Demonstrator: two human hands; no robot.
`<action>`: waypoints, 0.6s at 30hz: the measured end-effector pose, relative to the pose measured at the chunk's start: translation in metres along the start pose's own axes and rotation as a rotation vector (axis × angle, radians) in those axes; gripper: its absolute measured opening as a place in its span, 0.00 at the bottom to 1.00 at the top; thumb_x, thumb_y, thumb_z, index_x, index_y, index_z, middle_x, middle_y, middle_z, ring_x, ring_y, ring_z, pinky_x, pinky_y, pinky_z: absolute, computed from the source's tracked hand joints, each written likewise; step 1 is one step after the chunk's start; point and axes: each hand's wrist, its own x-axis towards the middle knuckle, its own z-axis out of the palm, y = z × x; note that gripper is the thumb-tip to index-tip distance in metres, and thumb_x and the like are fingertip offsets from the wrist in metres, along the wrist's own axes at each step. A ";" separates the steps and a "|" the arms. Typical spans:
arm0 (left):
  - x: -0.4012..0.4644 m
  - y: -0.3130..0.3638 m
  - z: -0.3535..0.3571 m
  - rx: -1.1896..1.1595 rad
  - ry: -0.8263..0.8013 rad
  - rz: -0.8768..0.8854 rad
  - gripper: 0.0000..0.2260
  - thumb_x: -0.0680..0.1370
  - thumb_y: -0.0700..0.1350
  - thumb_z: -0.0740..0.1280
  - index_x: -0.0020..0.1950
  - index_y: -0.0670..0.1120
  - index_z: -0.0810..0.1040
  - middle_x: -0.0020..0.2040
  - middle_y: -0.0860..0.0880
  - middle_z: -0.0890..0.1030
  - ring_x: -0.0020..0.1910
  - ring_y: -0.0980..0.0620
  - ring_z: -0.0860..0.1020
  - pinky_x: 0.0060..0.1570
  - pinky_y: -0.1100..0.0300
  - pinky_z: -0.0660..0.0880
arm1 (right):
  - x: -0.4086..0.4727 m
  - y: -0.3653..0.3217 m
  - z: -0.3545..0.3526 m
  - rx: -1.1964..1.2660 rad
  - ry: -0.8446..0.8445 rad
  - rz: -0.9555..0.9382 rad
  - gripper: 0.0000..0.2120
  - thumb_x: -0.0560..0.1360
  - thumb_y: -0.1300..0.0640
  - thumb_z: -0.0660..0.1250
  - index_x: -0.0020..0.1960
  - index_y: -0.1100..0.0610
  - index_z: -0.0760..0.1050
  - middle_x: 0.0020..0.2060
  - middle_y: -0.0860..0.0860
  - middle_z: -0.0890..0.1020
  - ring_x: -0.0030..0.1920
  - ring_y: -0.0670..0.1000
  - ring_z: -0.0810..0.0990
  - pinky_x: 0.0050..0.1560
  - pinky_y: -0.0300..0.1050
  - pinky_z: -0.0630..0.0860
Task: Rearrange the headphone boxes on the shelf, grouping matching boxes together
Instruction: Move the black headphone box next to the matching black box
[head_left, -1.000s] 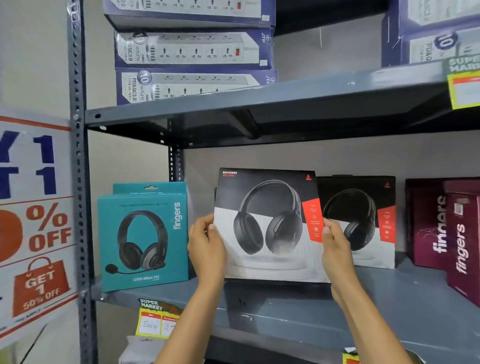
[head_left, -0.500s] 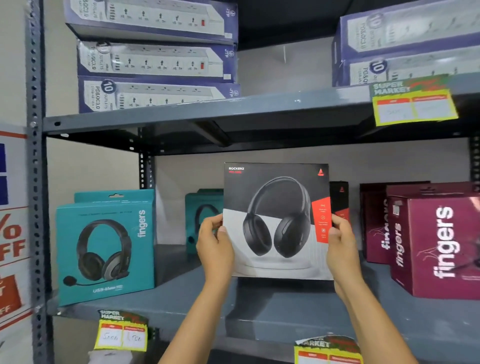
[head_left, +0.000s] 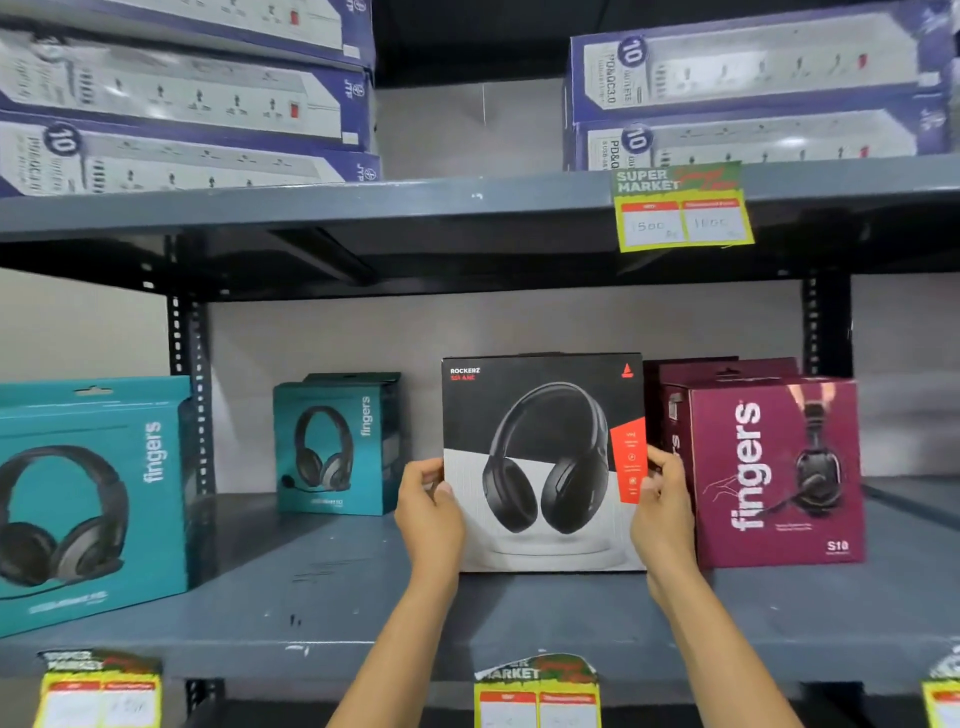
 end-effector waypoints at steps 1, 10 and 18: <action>0.000 0.000 0.000 -0.002 -0.003 -0.002 0.15 0.75 0.29 0.58 0.48 0.47 0.76 0.46 0.51 0.80 0.49 0.48 0.78 0.48 0.61 0.70 | 0.001 0.000 0.000 -0.004 -0.001 0.003 0.20 0.80 0.67 0.50 0.65 0.52 0.70 0.56 0.55 0.79 0.54 0.56 0.76 0.54 0.51 0.71; 0.019 0.031 -0.065 0.087 0.046 0.302 0.16 0.79 0.32 0.58 0.62 0.46 0.76 0.58 0.52 0.78 0.58 0.55 0.76 0.61 0.62 0.70 | -0.044 -0.051 0.040 0.013 0.258 -0.386 0.22 0.78 0.71 0.54 0.69 0.58 0.68 0.66 0.58 0.72 0.67 0.55 0.69 0.64 0.46 0.67; 0.082 0.063 -0.217 0.287 0.377 0.487 0.16 0.78 0.31 0.58 0.64 0.40 0.74 0.61 0.45 0.76 0.60 0.52 0.74 0.58 0.75 0.65 | -0.135 -0.131 0.204 0.350 -0.136 -0.426 0.16 0.80 0.69 0.54 0.65 0.62 0.71 0.60 0.57 0.76 0.61 0.54 0.74 0.64 0.41 0.67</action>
